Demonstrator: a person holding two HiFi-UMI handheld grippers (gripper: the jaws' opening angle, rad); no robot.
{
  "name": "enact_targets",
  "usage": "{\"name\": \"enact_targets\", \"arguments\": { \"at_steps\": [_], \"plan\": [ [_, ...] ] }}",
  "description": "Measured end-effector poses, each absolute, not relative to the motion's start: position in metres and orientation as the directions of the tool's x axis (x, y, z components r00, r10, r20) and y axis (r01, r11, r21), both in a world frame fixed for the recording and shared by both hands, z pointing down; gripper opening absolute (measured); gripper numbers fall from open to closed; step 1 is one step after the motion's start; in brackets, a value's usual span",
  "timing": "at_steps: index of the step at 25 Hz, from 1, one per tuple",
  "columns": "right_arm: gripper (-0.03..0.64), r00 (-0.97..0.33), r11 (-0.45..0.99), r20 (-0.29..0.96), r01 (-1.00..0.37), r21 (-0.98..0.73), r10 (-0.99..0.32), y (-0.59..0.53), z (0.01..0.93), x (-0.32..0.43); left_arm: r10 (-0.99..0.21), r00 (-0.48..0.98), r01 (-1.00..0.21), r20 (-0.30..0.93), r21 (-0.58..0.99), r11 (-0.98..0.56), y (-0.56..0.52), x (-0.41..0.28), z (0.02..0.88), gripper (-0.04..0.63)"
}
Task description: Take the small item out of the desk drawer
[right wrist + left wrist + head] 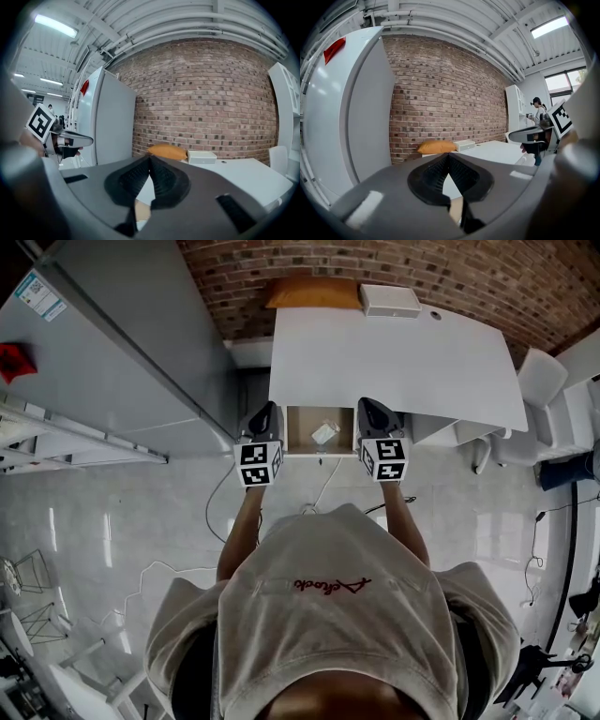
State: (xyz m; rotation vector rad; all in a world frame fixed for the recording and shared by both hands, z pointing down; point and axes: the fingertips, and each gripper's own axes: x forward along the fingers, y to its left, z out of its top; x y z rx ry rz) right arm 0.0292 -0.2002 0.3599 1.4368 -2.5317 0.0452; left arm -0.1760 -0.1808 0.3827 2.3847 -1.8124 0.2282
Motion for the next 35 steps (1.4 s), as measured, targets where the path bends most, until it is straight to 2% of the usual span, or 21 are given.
{"name": "enact_targets", "arguments": {
  "at_steps": [12, 24, 35],
  "plan": [
    [0.011, -0.480, 0.506, 0.230, -0.860, 0.065, -0.846, -0.226, 0.371, 0.048, -0.944, 0.259, -0.965, 0.205, 0.007, -0.263, -0.212, -0.165, 0.386, 0.009],
    [0.012, -0.577, 0.606, 0.261, -0.794, 0.042, -0.774, -0.233, 0.380, 0.055, -0.951, 0.165, -0.986, 0.262, 0.007, -0.169, -0.194, -0.150, 0.396, 0.009],
    [0.012, -0.618, 0.654, 0.307, -0.756, 0.019, -0.724, -0.225, 0.401, 0.051, -0.941, 0.146, -0.988, 0.306, -0.002, -0.154, -0.181, -0.143, 0.410, 0.009]
  ]
}}
